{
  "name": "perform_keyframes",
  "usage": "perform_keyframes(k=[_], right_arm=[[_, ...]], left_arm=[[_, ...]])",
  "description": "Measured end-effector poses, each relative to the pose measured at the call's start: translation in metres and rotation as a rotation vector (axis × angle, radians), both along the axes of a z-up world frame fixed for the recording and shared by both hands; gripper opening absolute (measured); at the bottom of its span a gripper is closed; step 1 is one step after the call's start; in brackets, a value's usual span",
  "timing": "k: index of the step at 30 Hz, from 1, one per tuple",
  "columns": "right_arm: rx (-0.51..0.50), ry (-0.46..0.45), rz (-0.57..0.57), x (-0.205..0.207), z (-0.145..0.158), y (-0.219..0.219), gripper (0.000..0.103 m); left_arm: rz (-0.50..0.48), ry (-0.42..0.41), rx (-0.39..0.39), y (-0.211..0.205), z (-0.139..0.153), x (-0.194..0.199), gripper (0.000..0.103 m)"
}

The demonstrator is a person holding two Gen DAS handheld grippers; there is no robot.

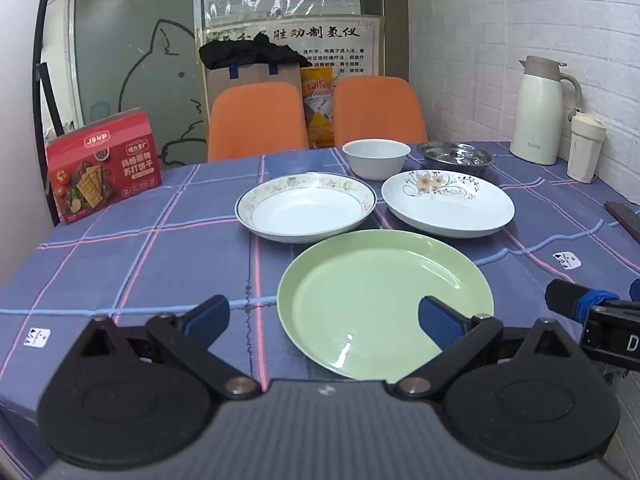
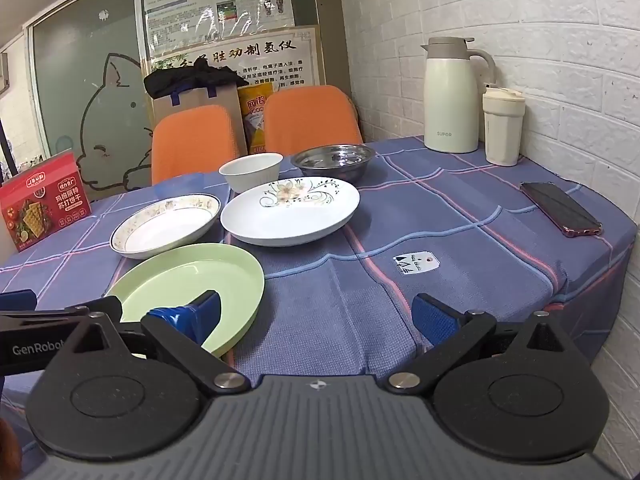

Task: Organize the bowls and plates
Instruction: 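Move the left tool toward the rim of the light green plate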

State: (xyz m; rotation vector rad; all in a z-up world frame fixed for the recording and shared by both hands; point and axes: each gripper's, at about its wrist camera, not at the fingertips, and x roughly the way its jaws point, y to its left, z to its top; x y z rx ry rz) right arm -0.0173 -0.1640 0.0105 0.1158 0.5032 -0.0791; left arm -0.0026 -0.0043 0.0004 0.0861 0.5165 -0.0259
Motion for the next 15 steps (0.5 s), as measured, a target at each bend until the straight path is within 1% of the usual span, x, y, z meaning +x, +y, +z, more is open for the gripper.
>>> perform_keyframes(k=[1,2,15], right_arm=[[0.000,0.001,0.000,0.0002,-0.0003,0.0001,0.090],[-0.001,-0.001,-0.001,0.0005,-0.0001,0.0001,0.090],[-0.003,-0.001,0.003,0.0009,-0.0014,0.0023,0.090]], left_arm=[[0.000,-0.002,0.003,-0.0011,-0.0001,-0.0009,0.099],[0.005,0.021,-0.030,0.0053,-0.0029,0.0046,0.099],[0.006,0.023,-0.032,0.0052,-0.0036,0.0051,0.099]])
